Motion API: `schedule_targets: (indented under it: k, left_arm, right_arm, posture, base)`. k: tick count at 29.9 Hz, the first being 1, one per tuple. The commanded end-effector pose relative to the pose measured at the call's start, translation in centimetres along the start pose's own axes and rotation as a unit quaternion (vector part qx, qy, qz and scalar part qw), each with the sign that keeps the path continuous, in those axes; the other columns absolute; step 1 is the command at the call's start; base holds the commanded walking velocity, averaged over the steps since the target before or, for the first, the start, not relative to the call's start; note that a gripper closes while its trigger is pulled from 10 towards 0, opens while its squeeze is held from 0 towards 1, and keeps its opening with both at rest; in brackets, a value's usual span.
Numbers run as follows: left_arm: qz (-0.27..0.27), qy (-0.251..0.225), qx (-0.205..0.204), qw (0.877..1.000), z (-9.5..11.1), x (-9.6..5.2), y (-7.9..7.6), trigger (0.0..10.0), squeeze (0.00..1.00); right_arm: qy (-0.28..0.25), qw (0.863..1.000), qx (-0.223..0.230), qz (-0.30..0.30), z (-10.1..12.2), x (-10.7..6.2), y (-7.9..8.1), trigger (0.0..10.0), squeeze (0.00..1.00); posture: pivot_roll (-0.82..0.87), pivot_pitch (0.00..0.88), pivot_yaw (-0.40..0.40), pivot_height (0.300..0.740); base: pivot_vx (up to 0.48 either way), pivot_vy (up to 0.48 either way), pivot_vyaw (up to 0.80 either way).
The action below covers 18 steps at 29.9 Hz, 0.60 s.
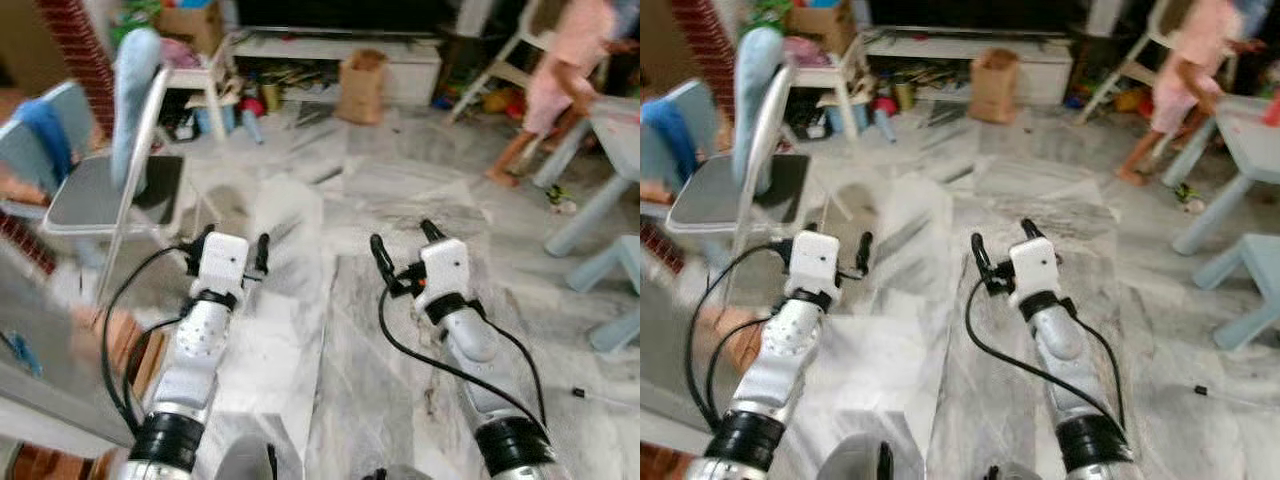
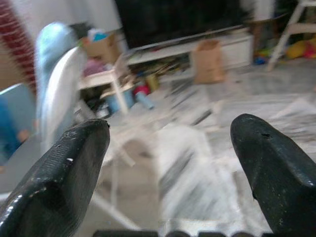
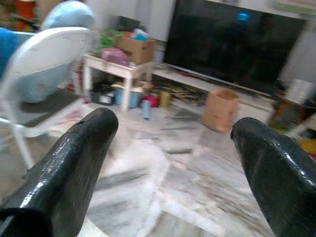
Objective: Restocking fridge
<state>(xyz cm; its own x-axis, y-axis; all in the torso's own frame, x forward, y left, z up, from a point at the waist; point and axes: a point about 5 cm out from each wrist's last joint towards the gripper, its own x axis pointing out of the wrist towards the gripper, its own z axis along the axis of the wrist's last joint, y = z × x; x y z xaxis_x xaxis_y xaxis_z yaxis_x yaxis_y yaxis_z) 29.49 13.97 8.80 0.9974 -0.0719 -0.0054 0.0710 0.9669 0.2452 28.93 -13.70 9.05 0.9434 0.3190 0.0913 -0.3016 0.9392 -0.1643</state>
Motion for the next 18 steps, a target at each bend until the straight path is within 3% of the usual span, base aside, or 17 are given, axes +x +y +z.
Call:
schedule_targets:
  k: [1, 7, 12, 18]
  left_arm:
    - [0.004, -0.006, 0.001, 1.0, 0.4, 0.1, 0.3, 10.0, 0.0]
    - [0.002, -0.009, 0.006, 1.0, 0.4, 0.1, 0.2, 10.0, 0.0]
    - [0.006, -0.003, -0.001, 1.0, 0.2, 0.0, 0.4, 10.0, 0.0]
    - [0.02, 0.009, 0.0, 1.0, -0.3, -0.8, 1.3, 10.0, 0.0]
  right_arm:
    - [-0.006, 1.0, 0.006, 0.007, 0.2, 0.3, 0.4, 10.0, 0.0]
    - [-0.007, 1.0, 0.007, 0.008, 0.2, 0.4, 0.4, 10.0, 0.0]
    - [-0.002, 1.0, 0.014, 0.002, 0.1, 0.3, 0.3, 10.0, 0.0]
    - [0.011, 1.0, 0.008, -0.019, -0.2, 0.1, -0.2, 10.0, 0.0]
  posture:
    - [0.1, 0.049, 0.009, 0.74]
    - [0.1, 0.047, 0.009, 0.74]
    - [0.1, 0.046, 0.012, 0.74]
    - [0.1, 0.045, 0.017, 0.74]
  base:
    - [0.0, 0.0, 0.8]
    - [0.0, 0.0, 0.76]
    - [0.0, 0.0, 0.0]
    - [0.0, 0.464, 0.0]
